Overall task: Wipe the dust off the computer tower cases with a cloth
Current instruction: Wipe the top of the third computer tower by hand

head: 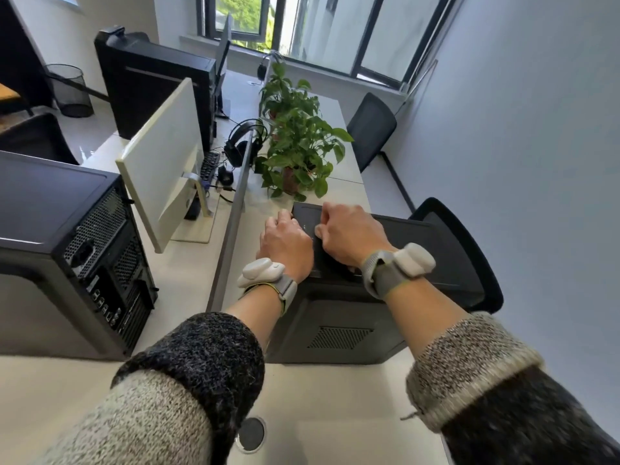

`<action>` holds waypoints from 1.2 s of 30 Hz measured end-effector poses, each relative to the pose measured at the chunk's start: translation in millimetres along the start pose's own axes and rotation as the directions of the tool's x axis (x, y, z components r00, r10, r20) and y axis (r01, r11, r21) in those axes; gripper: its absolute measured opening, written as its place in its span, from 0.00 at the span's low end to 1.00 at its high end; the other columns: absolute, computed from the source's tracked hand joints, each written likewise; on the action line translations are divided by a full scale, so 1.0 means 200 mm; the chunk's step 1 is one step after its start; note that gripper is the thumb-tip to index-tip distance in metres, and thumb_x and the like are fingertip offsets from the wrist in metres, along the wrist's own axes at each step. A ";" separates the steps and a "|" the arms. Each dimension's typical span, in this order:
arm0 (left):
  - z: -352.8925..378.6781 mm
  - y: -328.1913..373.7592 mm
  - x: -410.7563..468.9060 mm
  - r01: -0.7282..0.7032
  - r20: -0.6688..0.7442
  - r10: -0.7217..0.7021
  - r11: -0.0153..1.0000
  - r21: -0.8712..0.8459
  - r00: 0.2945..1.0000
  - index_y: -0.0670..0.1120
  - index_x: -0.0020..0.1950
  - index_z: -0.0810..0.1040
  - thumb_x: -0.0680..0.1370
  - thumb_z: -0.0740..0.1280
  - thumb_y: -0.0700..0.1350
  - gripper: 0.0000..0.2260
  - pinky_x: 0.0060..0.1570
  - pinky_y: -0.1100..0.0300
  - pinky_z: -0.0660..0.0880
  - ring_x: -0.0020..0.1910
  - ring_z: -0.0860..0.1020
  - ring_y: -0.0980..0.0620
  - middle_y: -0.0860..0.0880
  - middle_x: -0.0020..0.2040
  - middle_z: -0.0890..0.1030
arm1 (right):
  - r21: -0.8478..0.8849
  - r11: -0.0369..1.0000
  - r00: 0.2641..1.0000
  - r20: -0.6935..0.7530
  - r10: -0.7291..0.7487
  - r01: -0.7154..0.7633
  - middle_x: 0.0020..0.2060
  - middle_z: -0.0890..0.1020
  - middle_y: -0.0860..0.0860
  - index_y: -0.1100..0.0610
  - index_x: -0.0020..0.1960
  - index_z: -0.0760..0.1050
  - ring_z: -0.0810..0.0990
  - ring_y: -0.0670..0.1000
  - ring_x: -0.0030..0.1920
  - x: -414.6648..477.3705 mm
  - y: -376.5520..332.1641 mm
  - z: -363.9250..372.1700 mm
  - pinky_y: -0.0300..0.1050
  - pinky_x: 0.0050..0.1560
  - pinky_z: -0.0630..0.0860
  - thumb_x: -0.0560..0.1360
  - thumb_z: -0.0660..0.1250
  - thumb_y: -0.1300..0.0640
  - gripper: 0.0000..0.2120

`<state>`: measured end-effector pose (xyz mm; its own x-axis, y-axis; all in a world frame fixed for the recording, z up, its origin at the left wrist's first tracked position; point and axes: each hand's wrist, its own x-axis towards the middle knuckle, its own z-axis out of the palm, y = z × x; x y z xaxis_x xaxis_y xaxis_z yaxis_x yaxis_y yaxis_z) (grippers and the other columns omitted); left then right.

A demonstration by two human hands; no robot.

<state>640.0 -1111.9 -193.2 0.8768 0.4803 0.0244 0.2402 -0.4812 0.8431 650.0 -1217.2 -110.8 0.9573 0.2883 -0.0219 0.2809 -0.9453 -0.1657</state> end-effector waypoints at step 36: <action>0.01 -0.05 0.02 0.050 0.045 -0.044 0.990 -0.132 0.998 0.45 0.67 0.73 0.87 0.54 0.48 0.14 0.60 0.48 0.70 0.62 0.73 0.40 0.41 0.63 0.74 | 0.056 0.998 0.995 0.091 -0.034 0.028 0.52 0.82 0.52 0.49 0.50 0.76 0.79 0.55 0.53 0.24 0.01 0.02 0.52 0.56 0.78 0.82 0.69 0.48 0.06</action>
<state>642.5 -1106.4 -203.1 0.8831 0.4677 -0.0370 0.2265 -0.3560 0.9066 696.9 -1204.0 -116.1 0.9371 0.3325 -0.1059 0.3038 -0.9266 -0.2217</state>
